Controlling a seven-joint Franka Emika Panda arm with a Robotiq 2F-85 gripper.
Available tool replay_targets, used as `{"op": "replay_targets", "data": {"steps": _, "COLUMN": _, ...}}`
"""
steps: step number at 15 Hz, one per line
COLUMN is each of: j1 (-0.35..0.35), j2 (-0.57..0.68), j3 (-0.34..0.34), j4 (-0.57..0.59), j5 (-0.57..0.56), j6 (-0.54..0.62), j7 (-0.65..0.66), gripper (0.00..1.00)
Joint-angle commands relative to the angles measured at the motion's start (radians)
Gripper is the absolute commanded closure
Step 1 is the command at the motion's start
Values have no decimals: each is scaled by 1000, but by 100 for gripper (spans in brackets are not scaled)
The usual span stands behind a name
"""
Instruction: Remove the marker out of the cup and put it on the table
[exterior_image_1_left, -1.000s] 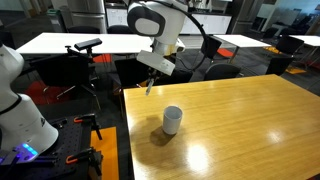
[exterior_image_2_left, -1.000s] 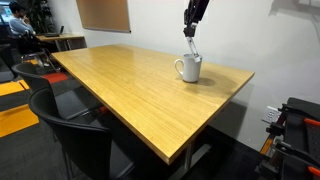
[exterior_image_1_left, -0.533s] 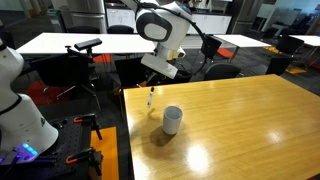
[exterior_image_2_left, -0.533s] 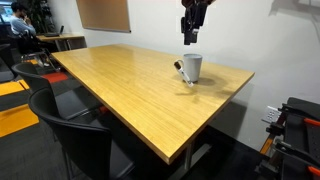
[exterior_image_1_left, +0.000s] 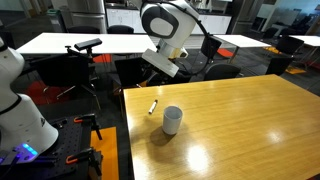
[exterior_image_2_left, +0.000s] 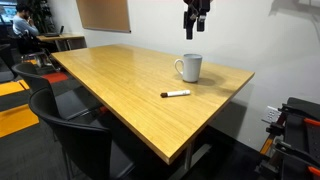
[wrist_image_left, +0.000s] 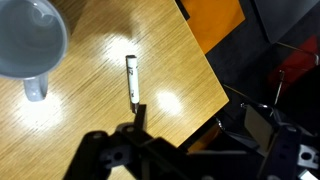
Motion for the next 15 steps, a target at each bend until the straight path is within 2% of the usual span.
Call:
{"op": "replay_targets", "data": {"steps": 1, "j1": -19, "j2": -27, "j3": -9, "j4": 28, "j5": -15, "j6": -78, "j7": 59, "gripper": 0}}
{"op": "replay_targets", "data": {"steps": 8, "j1": -36, "j2": -74, "j3": -21, "j4": 14, "j5": -9, "j6": -72, "j7": 93, "gripper": 0}}
{"op": "replay_targets", "data": {"steps": 15, "j1": -34, "j2": -41, "j3": -17, "j4": 18, "j5": -1, "j6": -48, "j7": 67, "gripper": 0}}
